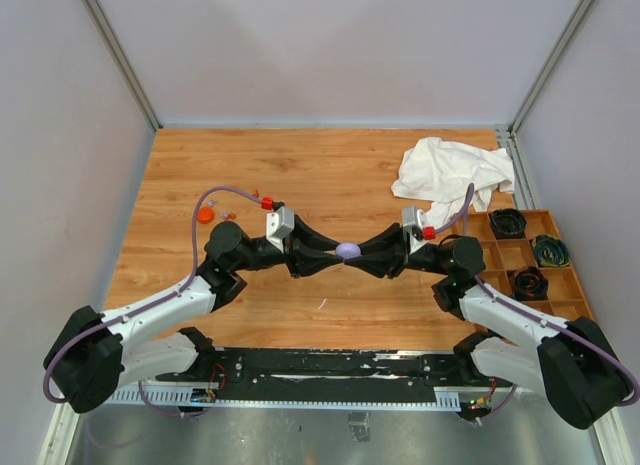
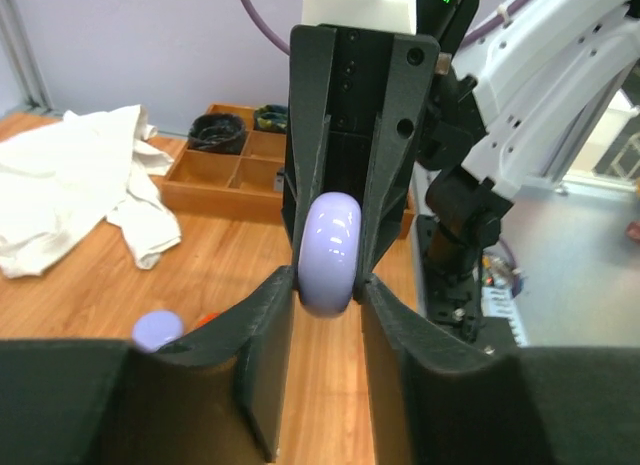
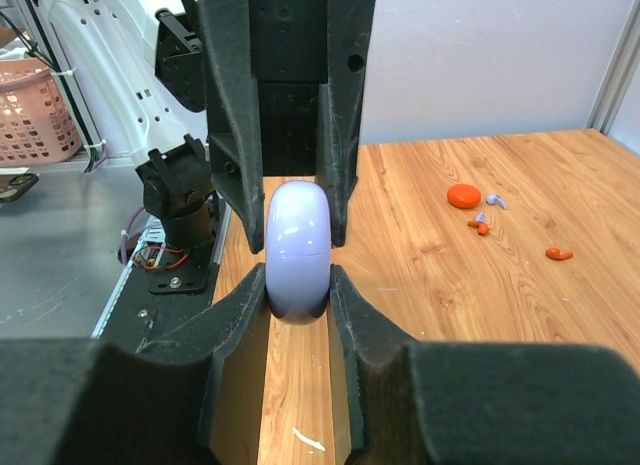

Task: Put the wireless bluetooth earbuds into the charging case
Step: Open the charging case.

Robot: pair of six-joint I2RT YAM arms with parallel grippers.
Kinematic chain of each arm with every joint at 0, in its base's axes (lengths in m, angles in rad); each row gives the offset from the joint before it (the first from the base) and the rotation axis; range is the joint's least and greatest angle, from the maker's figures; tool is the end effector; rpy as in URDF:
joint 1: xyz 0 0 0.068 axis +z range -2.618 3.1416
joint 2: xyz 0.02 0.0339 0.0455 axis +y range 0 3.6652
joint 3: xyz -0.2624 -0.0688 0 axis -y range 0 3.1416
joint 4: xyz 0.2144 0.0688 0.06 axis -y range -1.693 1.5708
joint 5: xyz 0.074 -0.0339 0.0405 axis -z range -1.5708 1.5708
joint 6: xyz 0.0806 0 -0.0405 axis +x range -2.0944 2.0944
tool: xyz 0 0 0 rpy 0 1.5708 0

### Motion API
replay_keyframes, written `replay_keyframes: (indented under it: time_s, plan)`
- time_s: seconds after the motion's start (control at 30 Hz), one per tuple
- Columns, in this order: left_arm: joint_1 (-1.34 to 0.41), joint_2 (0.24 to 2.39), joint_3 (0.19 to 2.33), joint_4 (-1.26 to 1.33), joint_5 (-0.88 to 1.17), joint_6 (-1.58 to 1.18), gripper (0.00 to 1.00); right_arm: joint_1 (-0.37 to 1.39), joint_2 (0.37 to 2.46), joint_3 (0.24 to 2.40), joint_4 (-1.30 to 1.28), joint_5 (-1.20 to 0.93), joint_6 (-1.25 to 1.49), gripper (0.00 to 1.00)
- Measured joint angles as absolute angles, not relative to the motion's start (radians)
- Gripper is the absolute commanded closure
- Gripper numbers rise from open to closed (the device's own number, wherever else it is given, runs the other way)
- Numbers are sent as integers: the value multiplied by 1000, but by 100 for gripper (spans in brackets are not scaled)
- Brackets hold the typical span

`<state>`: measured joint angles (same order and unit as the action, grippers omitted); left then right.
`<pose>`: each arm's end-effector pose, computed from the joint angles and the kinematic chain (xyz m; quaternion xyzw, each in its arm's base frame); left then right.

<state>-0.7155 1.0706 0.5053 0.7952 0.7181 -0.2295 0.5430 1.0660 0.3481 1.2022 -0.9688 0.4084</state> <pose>0.1452 -0.1965 0.3103 0.4072 0.4984 -0.5283 0.5538 0.1368 0.1602 0.3030 -0.4285 0.4296 0.5609 0.5632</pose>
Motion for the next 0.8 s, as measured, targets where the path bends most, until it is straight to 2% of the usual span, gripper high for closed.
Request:
replay_keyframes:
  time_s: [0.07,0.23,0.47,0.8]
  plan:
    - [-715,1069,505,787,717,-229,41,543,1065,348,1200,-969,408,86]
    - [-715,1052,505,768,708,-224,26,543,1060,348,1200,-968,408,87]
    - [-715,1043,506,752,664,-227,21,543,1058,348,1204,-968,409,87]
    - [-715,1046,540,720,585,-245,19,543,1060,348,1225,-969,420,87]
